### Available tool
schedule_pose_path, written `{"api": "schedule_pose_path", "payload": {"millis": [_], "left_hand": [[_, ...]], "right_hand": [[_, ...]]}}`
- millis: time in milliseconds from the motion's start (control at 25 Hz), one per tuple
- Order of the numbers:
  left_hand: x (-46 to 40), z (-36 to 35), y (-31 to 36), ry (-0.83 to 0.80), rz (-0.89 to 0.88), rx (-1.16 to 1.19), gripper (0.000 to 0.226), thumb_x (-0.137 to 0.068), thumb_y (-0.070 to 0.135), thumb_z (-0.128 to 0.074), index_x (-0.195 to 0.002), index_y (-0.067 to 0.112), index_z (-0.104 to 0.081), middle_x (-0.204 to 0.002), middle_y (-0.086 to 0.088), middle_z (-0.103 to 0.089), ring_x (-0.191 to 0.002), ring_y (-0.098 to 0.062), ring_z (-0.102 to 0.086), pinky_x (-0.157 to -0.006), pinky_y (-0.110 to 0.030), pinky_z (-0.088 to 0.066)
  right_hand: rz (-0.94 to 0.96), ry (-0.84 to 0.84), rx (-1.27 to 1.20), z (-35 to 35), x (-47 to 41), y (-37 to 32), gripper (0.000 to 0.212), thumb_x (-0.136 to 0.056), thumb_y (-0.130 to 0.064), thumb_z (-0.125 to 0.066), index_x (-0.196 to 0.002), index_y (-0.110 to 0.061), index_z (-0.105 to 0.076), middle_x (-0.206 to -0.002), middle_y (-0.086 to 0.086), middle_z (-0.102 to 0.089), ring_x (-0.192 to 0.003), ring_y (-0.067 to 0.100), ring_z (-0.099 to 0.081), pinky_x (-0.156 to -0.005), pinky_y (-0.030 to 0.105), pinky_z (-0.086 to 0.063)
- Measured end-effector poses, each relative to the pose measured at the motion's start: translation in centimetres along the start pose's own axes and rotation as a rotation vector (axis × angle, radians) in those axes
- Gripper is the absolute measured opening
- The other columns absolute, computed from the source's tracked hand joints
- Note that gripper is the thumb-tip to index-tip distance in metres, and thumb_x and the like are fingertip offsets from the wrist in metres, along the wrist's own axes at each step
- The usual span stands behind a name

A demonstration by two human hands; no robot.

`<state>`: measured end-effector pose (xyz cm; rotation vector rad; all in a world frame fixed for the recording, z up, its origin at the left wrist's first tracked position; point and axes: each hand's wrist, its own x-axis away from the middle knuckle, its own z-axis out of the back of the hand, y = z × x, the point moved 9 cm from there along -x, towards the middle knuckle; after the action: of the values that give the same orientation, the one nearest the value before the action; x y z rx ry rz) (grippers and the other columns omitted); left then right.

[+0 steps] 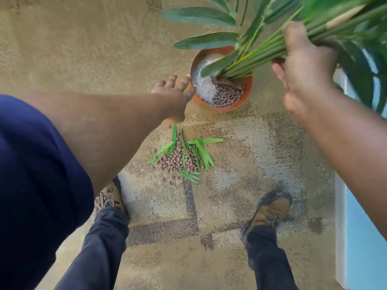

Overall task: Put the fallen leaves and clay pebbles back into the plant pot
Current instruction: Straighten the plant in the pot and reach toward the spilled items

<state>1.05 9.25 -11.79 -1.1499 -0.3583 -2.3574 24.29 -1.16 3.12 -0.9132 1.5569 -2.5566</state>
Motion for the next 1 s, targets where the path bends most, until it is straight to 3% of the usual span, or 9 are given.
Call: {"api": "schedule_pose_path", "payload": {"millis": [80,160,360,520,640,760,840,920,1000], "left_hand": [[0.0,-1.1,-0.8,-0.043,0.014,0.028,0.097,-0.097,0.034,-0.061,-0.161,0.032,0.012,-0.169,-0.003,0.019,-0.155,-0.038,0.009,-0.124,-0.060,-0.009],[-0.1,-2.0,-1.3,-0.074,0.027,0.047,0.097,-0.098,0.033,-0.061,-0.160,0.035,0.013,-0.169,-0.002,0.018,-0.155,-0.039,0.008,-0.123,-0.062,-0.009],[-0.4,-3.0,-1.4,-0.155,0.029,0.122,0.096,-0.099,0.028,-0.060,-0.159,0.039,0.014,-0.169,-0.005,0.016,-0.155,-0.043,0.005,-0.120,-0.069,-0.013],[-1.0,-4.7,-1.1,-0.221,0.057,0.212,0.103,-0.093,0.020,-0.062,-0.156,0.044,0.015,-0.170,-0.014,-0.005,-0.151,-0.045,-0.019,-0.111,-0.063,-0.041],[-0.3,-4.1,-0.6,-0.206,0.047,0.202,0.099,-0.097,0.019,-0.059,-0.157,0.041,0.018,-0.168,-0.016,-0.016,-0.146,-0.048,-0.030,-0.110,-0.063,-0.040],[0.2,-3.4,0.2,-0.202,0.016,0.279,0.103,-0.097,0.008,-0.057,-0.157,0.035,0.021,-0.146,-0.022,-0.050,-0.104,-0.034,-0.062,-0.084,-0.046,-0.055],[0.6,-3.3,0.7,-0.201,0.015,0.355,0.103,-0.096,0.000,-0.055,-0.159,0.030,0.020,-0.130,-0.024,-0.058,-0.085,-0.025,-0.062,-0.066,-0.034,-0.053],[1.5,-3.1,1.0,-0.176,0.002,0.383,0.096,-0.096,0.000,-0.053,-0.161,0.028,0.012,-0.145,-0.022,-0.051,-0.108,-0.032,-0.064,-0.065,-0.034,-0.051],[2.5,-3.4,1.3,-0.142,-0.009,0.422,0.090,-0.098,0.005,-0.053,-0.162,0.027,0.005,-0.159,-0.016,-0.038,-0.131,-0.035,-0.053,-0.080,-0.038,-0.051]], "right_hand": [[0.116,-0.051,0.106,-2.2,0.1,-1.4,0.017,-0.080,-0.035,-0.071,-0.074,-0.022,-0.062,-0.070,-0.008,-0.070,-0.068,0.007,-0.070,-0.073,0.042,-0.065],[0.225,-0.089,0.200,-4.1,0.3,-2.8,0.017,-0.073,-0.041,-0.067,-0.069,-0.026,-0.060,-0.064,-0.007,-0.066,-0.062,0.011,-0.066,-0.063,0.042,-0.061],[0.347,-0.128,0.340,-5.5,0.8,-3.3,0.022,-0.072,-0.044,-0.063,-0.062,-0.028,-0.054,-0.063,-0.009,-0.064,-0.067,0.016,-0.072,-0.061,0.053,-0.060],[0.363,-0.177,0.426,-5.0,1.1,-2.5,0.023,-0.076,-0.045,-0.063,-0.060,-0.031,-0.057,-0.073,0.000,-0.075,-0.076,0.016,-0.077,-0.070,0.050,-0.065],[0.374,-0.175,0.429,-4.9,1.0,-2.6,0.022,-0.077,-0.047,-0.062,-0.062,-0.032,-0.057,-0.084,0.003,-0.079,-0.079,0.010,-0.077,-0.076,0.048,-0.066],[0.384,-0.172,0.428,-5.0,1.1,-2.5,0.024,-0.079,-0.046,-0.062,-0.061,-0.031,-0.055,-0.082,0.001,-0.078,-0.079,0.011,-0.077,-0.074,0.048,-0.066],[0.385,-0.157,0.422,-4.9,0.7,-2.5,0.024,-0.078,-0.047,-0.063,-0.063,-0.030,-0.054,-0.073,-0.007,-0.072,-0.078,0.012,-0.077,-0.072,0.048,-0.065],[0.375,-0.126,0.399,-5.0,0.2,-2.2,0.025,-0.075,-0.050,-0.062,-0.067,-0.028,-0.053,-0.067,-0.013,-0.065,-0.070,0.011,-0.072,-0.069,0.048,-0.065],[0.365,-0.055,0.365,-5.0,0.0,-1.9,0.027,-0.071,-0.050,-0.059,-0.065,-0.027,-0.048,-0.062,-0.011,-0.058,-0.062,0.013,-0.062,-0.062,0.044,-0.061]]}}
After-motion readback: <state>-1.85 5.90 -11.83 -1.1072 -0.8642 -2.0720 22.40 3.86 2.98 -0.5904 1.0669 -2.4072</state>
